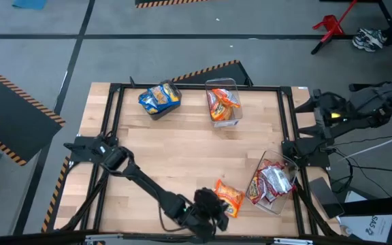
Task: Sort Maruchan noodles
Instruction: Put the orange noodle pack into the top transparent bin
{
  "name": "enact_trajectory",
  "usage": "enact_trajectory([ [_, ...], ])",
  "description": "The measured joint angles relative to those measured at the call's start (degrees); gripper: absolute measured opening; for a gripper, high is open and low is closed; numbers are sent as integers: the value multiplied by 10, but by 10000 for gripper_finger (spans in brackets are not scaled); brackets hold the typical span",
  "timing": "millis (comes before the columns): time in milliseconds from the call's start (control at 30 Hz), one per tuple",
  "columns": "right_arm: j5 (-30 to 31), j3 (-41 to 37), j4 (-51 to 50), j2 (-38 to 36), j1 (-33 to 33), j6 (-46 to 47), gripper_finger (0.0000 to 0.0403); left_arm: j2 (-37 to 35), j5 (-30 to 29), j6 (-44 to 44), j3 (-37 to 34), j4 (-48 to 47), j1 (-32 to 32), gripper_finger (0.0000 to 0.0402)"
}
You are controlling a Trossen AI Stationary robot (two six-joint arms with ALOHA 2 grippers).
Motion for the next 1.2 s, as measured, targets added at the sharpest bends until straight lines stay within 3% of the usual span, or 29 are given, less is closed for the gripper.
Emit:
enact_trajectory([
  [133, 0, -21, 0, 0, 0, 0, 347, 0, 48, 36, -56, -1, 18, 119],
  [367, -5, -26, 1, -2, 0, 5, 347, -1, 221, 135, -69, 0, 27, 152],
  [767, 0, -26, 1, -7, 0, -1, 347, -7, 270, 117, -69, 13, 31, 237],
  [933, 1, -26, 1, -7, 0, -11, 347, -7, 308, 38, -69, 26, 45, 239],
  [1067, 1, -26, 2, -7, 0, -14, 347, -7, 283, 37, -69, 28, 53, 238],
  [1200, 16, -26, 2, -7, 0, -14, 347, -9, 384, 45, -69, -8, 70, 237],
])
